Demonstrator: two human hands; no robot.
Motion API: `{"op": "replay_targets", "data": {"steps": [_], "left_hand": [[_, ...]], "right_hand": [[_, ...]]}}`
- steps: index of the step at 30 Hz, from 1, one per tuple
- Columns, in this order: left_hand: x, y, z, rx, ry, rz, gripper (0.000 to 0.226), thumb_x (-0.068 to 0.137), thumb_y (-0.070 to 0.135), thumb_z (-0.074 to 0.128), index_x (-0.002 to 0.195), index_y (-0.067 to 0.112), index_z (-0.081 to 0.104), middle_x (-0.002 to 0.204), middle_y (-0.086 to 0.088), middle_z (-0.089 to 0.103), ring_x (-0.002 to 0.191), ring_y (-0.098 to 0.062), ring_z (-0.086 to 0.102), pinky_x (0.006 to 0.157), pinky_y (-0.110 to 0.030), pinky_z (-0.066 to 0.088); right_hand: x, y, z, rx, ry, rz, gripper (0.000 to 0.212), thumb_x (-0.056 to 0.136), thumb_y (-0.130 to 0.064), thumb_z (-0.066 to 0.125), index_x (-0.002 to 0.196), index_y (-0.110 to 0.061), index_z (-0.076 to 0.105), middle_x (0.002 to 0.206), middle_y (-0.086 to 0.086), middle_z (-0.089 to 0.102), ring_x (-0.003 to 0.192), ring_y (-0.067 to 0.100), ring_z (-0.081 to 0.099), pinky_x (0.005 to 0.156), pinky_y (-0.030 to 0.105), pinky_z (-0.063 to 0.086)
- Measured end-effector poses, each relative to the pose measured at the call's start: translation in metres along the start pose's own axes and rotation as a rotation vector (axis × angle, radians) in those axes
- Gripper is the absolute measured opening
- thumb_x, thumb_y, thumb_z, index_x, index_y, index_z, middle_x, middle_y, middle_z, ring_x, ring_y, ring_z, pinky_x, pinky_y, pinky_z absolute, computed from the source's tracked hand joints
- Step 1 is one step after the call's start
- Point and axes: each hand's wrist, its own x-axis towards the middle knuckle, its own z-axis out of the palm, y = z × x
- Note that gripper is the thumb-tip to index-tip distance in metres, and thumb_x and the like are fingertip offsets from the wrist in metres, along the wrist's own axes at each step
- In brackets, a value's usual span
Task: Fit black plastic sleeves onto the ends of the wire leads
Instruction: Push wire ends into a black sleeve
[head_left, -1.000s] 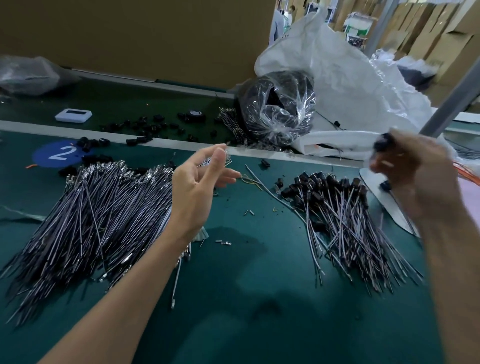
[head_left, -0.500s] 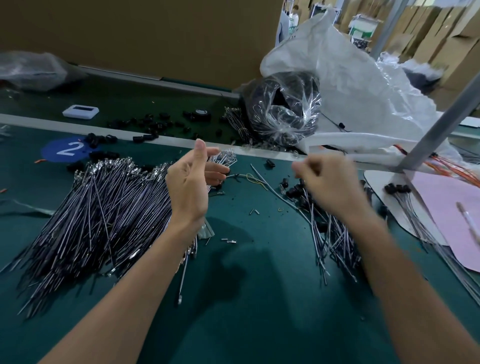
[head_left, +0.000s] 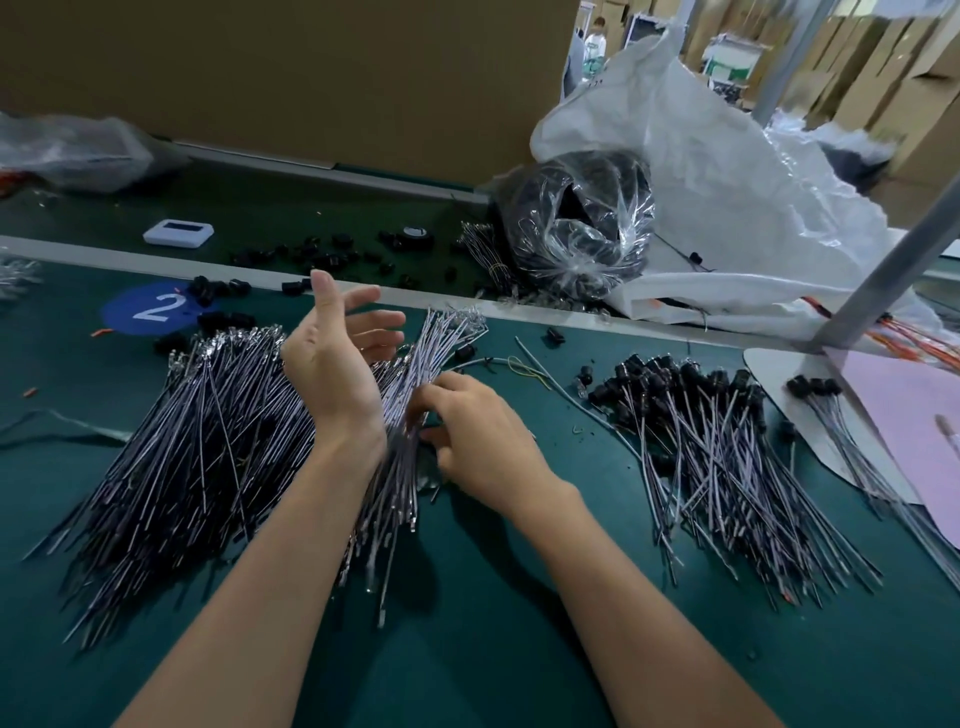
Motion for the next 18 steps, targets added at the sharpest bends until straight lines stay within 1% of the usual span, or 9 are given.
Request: {"op": "replay_targets", "data": {"steps": [2, 4, 5, 7, 9, 11, 14, 16, 18], "left_hand": [[0.0, 0.0, 0.0, 0.007, 0.008, 0.004, 0.057, 0.103, 0.047, 0.037, 0.095, 0.002, 0.071, 0.075, -0.012, 0.073, 0.064, -0.023, 0.068, 0.061, -0.026, 0.053], [0.0, 0.001, 0.0, 0.007, 0.016, 0.002, 0.055, 0.103, 0.046, 0.039, 0.094, 0.002, 0.072, 0.074, -0.011, 0.073, 0.064, -0.023, 0.068, 0.061, -0.026, 0.054], [0.0, 0.001, 0.0, 0.005, 0.019, -0.003, 0.054, 0.103, 0.045, 0.04, 0.094, 0.002, 0.072, 0.074, -0.011, 0.073, 0.064, -0.023, 0.068, 0.061, -0.026, 0.054], [0.0, 0.002, -0.001, -0.004, 0.023, -0.013, 0.052, 0.102, 0.044, 0.042, 0.093, 0.002, 0.071, 0.072, -0.01, 0.072, 0.063, -0.023, 0.068, 0.06, -0.026, 0.054], [0.0, 0.003, -0.002, -0.001, 0.02, -0.014, 0.049, 0.102, 0.042, 0.044, 0.092, 0.004, 0.072, 0.072, -0.01, 0.072, 0.064, -0.024, 0.068, 0.06, -0.026, 0.054], [0.0, 0.003, -0.003, 0.02, 0.014, -0.005, 0.047, 0.102, 0.042, 0.045, 0.091, 0.005, 0.072, 0.073, -0.009, 0.073, 0.065, -0.024, 0.068, 0.06, -0.026, 0.054], [-0.001, 0.003, -0.003, 0.067, 0.001, 0.018, 0.044, 0.102, 0.04, 0.045, 0.091, 0.007, 0.072, 0.074, -0.008, 0.073, 0.066, -0.024, 0.068, 0.062, -0.027, 0.054], [-0.002, 0.004, -0.004, 0.089, -0.007, 0.046, 0.041, 0.102, 0.038, 0.045, 0.089, 0.01, 0.071, 0.072, -0.005, 0.073, 0.065, -0.023, 0.068, 0.061, -0.025, 0.053], [0.0, 0.005, -0.005, 0.105, 0.001, 0.092, 0.038, 0.103, 0.035, 0.045, 0.086, 0.014, 0.071, 0.069, -0.001, 0.072, 0.065, -0.02, 0.068, 0.06, -0.022, 0.052]], "right_hand": [[0.001, 0.001, 0.001, 0.019, 0.027, -0.038, 0.014, 0.086, 0.001, 0.059, 0.097, -0.007, 0.064, 0.103, 0.007, 0.056, 0.093, 0.03, 0.055, 0.075, 0.046, 0.049], [0.0, 0.003, 0.001, 0.074, 0.061, -0.088, 0.014, 0.083, 0.008, 0.059, 0.09, -0.003, 0.063, 0.099, 0.009, 0.058, 0.086, 0.033, 0.056, 0.073, 0.047, 0.049], [-0.001, 0.005, 0.0, 0.11, 0.106, -0.105, 0.015, 0.081, 0.011, 0.059, 0.088, -0.002, 0.063, 0.097, 0.01, 0.06, 0.084, 0.032, 0.057, 0.073, 0.047, 0.049], [-0.004, 0.009, -0.001, 0.185, 0.239, -0.114, 0.017, 0.08, 0.014, 0.061, 0.085, -0.001, 0.066, 0.094, 0.009, 0.066, 0.084, 0.027, 0.062, 0.076, 0.041, 0.051], [-0.007, 0.012, -0.004, 0.262, 0.379, -0.099, 0.019, 0.079, 0.015, 0.06, 0.081, -0.001, 0.07, 0.094, 0.007, 0.069, 0.086, 0.019, 0.065, 0.08, 0.03, 0.053], [-0.01, 0.014, -0.006, 0.411, 0.481, -0.05, 0.021, 0.079, 0.012, 0.06, 0.079, -0.005, 0.073, 0.093, 0.004, 0.071, 0.088, 0.012, 0.066, 0.081, 0.024, 0.054], [-0.011, 0.019, -0.01, 0.753, 0.557, 0.103, 0.023, 0.082, 0.006, 0.064, 0.08, -0.014, 0.075, 0.091, 0.001, 0.072, 0.087, 0.013, 0.069, 0.077, 0.023, 0.055], [-0.012, 0.023, -0.011, 0.942, 0.566, 0.224, 0.017, 0.081, -0.001, 0.071, 0.082, -0.017, 0.076, 0.09, 0.0, 0.074, 0.084, 0.011, 0.07, 0.074, 0.018, 0.053], [-0.013, 0.026, -0.011, 1.107, 0.532, 0.303, 0.01, 0.078, -0.005, 0.078, 0.084, -0.013, 0.077, 0.088, 0.0, 0.075, 0.081, 0.009, 0.07, 0.072, 0.015, 0.052]]}}
